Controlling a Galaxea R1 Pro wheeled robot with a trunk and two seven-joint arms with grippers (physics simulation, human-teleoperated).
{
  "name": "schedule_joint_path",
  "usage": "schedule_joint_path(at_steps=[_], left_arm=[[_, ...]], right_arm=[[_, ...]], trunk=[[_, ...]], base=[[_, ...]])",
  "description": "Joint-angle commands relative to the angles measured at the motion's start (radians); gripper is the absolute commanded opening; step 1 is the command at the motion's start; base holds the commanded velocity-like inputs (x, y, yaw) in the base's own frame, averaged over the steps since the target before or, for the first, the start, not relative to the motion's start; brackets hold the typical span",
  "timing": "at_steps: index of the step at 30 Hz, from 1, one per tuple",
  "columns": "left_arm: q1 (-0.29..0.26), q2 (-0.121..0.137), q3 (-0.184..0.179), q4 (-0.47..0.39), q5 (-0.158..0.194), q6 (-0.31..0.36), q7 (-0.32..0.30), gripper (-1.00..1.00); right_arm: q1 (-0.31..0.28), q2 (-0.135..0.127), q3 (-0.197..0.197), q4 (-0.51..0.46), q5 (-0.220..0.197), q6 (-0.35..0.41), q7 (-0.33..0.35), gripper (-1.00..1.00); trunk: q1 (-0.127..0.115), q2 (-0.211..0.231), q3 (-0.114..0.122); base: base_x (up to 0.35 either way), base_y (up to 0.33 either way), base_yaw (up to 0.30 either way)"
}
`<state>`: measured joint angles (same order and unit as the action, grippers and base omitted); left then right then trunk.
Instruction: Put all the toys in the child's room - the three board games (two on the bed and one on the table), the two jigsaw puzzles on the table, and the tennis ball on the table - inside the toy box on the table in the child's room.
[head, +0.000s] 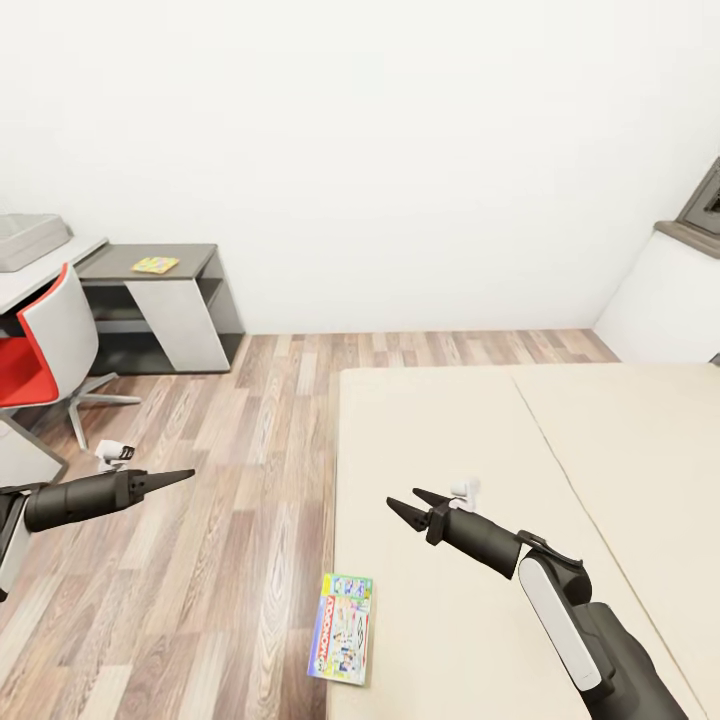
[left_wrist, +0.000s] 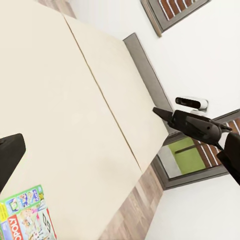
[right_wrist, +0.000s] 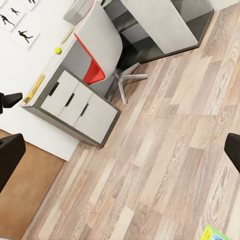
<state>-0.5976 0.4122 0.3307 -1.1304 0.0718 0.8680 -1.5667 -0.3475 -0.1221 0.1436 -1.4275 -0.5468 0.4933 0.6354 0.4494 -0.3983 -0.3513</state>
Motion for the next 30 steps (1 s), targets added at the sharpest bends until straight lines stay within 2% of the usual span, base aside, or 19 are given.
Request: schedule_joint_path(at_steps=[1, 11, 20, 22, 25, 30], left_arm=[[-0.001, 0.001, 0.0, 0.0, -0.001, 0.011, -0.004, 1.0], [-0.001, -0.001, -0.002, 0.0, -0.001, 0.011, -0.001, 1.0], [-0.001, -0.005, -0.009, 0.0, -0.016, 0.011, 0.031, 1.0], [-0.001, -0.005, -0.01, 0.0, -0.02, 0.011, 0.055, 1.0], [-0.001, -0.005, -0.01, 0.0, -0.028, 0.011, 0.124, 1.0], [-0.001, -0.007, -0.008, 0.0, -0.037, 0.011, 0.279, 1.0]], right_arm=[[-0.001, -0.001, 0.001, -0.001, -0.01, 0.008, -0.002, 1.0], [-0.001, 0.001, 0.002, 0.028, -0.007, 0.005, -0.005, 1.0], [-0.001, 0.002, -0.002, 0.169, 0.026, -0.071, -0.007, 1.0], [-0.001, 0.002, -0.003, 0.188, 0.031, -0.077, -0.009, 1.0], [-0.001, 0.002, -0.004, 0.202, 0.032, -0.082, -0.028, 1.0], [-0.001, 0.002, -0.005, 0.209, 0.031, -0.078, -0.111, 1.0]], trunk=[[0.001, -0.002, 0.0], [0.001, -0.002, 0.017], [0.001, -0.002, 0.032], [0.001, -0.002, 0.035], [0.001, -0.002, 0.04], [0.001, -0.002, 0.048]], base=[[0.0, 0.0, 0.0], [0.0, 0.0, 0.0], [0.0, 0.0, 0.0], [0.0, 0.0, 0.0], [0.0, 0.0, 0.0], [0.0, 0.0, 0.0]])
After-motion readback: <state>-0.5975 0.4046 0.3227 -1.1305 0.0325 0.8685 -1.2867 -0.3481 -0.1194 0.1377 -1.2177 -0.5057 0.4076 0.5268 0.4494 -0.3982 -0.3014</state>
